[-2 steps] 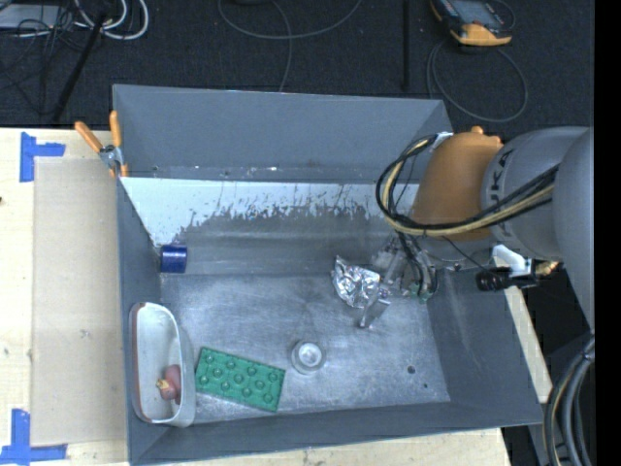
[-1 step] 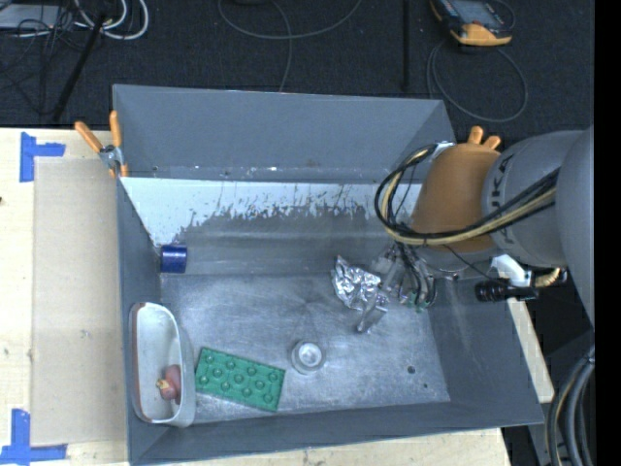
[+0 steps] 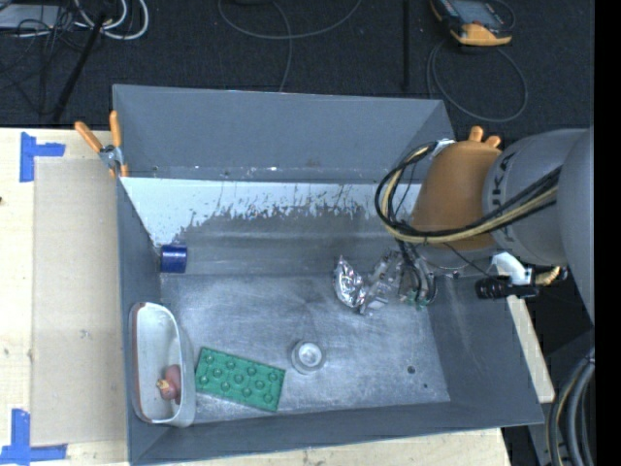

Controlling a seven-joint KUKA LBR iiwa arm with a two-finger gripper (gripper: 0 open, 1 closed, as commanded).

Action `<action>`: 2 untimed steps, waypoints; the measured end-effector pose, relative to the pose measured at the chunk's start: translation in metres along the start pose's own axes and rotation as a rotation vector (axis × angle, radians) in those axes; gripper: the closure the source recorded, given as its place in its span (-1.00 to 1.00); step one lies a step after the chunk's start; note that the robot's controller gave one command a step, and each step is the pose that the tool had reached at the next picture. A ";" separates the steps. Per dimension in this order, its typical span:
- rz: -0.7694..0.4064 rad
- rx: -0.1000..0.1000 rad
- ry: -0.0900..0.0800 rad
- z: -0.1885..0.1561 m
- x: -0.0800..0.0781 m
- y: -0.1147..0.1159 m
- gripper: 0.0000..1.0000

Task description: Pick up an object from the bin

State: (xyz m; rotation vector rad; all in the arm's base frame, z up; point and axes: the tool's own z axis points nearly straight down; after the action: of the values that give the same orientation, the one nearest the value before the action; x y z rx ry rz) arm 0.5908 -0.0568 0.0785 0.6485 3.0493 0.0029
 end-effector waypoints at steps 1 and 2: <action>-0.005 0.004 0.018 -0.045 -0.003 0.001 1.00; -0.008 0.007 0.022 -0.047 -0.003 0.001 1.00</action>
Offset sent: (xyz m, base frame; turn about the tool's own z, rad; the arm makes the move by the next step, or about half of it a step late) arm -0.0001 0.0001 0.0423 -0.0001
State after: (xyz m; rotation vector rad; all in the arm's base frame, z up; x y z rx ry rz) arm 0.5927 -0.0567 0.1260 0.6404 3.0749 0.0001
